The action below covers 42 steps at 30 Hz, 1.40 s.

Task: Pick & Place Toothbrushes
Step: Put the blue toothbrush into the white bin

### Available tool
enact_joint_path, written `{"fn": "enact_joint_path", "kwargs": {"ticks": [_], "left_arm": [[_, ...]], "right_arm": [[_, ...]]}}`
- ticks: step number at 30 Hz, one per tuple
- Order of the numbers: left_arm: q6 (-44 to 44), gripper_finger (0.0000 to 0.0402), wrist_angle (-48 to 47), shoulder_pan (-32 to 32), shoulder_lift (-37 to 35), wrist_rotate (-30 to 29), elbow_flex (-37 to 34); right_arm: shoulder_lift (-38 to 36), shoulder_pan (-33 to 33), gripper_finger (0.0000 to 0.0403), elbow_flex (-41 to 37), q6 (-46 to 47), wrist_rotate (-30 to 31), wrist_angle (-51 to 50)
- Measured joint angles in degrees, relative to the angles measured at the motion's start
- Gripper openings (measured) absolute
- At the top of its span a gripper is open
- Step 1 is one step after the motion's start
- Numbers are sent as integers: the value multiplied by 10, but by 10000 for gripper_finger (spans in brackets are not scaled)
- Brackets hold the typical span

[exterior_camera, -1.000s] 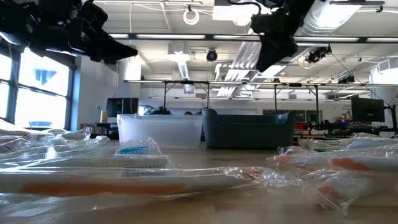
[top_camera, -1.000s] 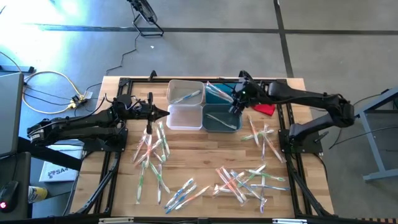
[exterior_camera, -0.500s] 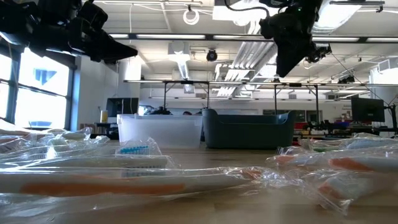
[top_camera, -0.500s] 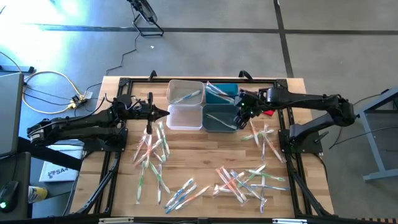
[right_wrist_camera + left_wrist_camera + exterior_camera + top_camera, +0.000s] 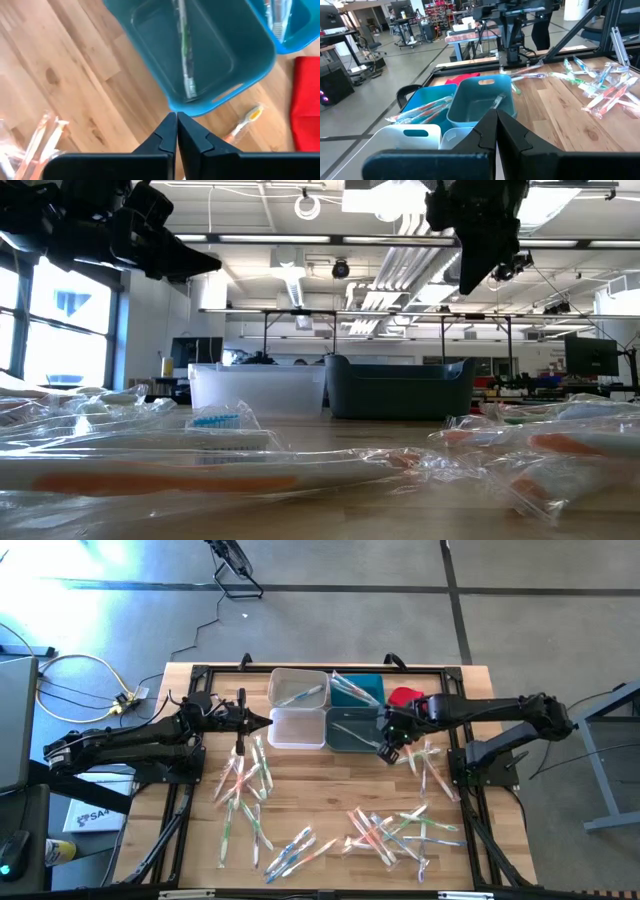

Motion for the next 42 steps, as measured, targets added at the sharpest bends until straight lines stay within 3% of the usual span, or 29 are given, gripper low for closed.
{"fn": "enact_joint_path", "kwargs": {"ticks": [15,29,42], "left_arm": [[0,1,27,0,0,1,0],[0,1,62,0,0,2,0],[0,1,82,0,0,2,0]], "right_arm": [[0,138,3,0,197,3,3],[0,271,4,0,326,5,91],[2,369,4,0,473,16,103]]}}
